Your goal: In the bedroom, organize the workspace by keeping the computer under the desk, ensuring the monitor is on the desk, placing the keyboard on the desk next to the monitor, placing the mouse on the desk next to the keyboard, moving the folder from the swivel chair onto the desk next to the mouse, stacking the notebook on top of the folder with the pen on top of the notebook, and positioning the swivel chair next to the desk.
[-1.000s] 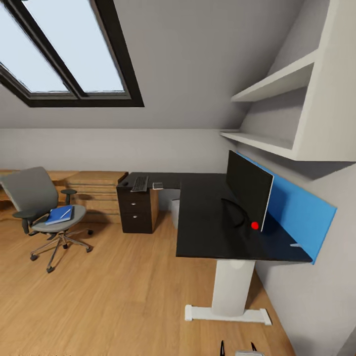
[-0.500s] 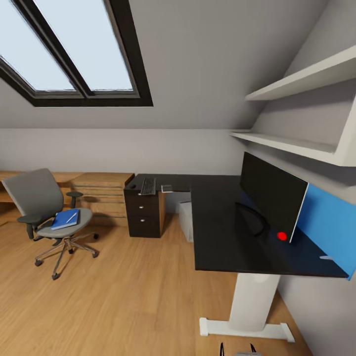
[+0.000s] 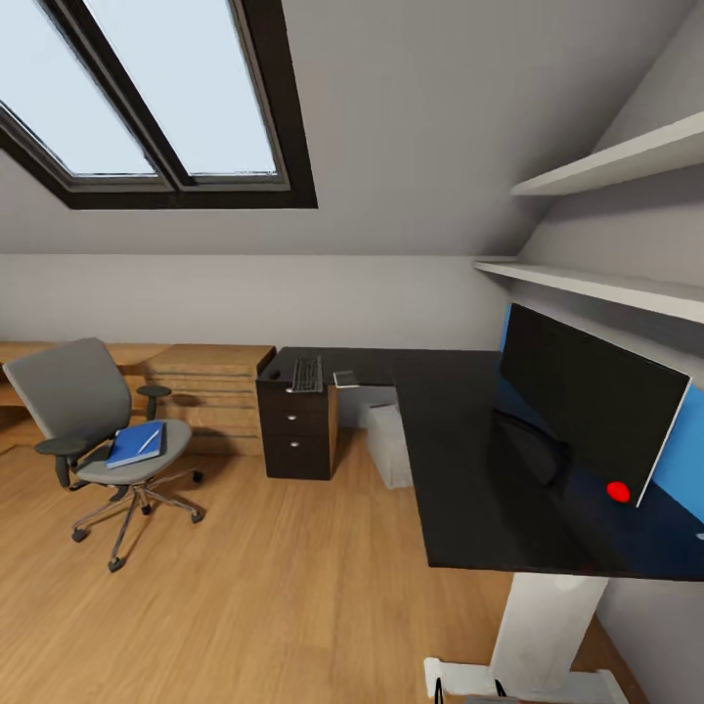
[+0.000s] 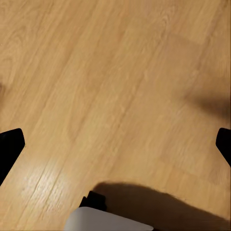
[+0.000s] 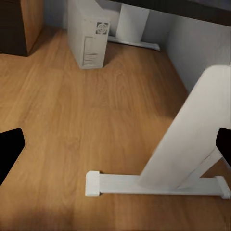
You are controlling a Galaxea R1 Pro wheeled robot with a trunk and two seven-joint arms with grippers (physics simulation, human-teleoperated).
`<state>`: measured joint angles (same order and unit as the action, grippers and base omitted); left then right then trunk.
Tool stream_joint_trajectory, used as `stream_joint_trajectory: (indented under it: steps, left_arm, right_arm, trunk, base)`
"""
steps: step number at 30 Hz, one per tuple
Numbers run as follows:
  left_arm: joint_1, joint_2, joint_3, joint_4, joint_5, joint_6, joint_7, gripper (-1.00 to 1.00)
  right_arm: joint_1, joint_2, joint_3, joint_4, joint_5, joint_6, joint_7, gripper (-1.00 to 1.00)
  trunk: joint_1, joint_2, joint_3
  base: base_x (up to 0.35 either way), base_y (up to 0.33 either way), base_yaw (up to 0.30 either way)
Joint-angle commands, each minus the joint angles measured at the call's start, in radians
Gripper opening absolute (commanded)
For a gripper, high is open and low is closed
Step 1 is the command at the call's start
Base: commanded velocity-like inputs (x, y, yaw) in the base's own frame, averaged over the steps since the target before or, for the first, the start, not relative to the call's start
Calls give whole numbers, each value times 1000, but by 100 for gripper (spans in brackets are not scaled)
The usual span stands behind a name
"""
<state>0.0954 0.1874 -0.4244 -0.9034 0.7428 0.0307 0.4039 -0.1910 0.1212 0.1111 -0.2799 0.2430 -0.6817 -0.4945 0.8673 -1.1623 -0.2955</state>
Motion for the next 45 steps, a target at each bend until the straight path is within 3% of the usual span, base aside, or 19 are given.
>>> stream_joint_trajectory:
  steps: [1, 23, 45]
  left_arm:
    - [0, 1, -4, -2, 4, 3, 7, 100]
    - [0, 0, -4, -2, 4, 3, 7, 100]
    - [0, 0, -4, 1, 4, 2, 7, 100]
  right_arm:
    - [-1, 1, 5, 1, 7, 1, -10, 100]
    - [-1, 2, 7, 3, 9, 2, 27, 100]
    - [-1, 2, 7, 4, 9, 2, 32, 100]
  trunk:
    - [1, -1, -2]
    - [1, -1, -33]
    - [1, -1, -35]
  base:
    - [251, 262, 0]
    - [255, 257, 3]
    - [294, 185, 2]
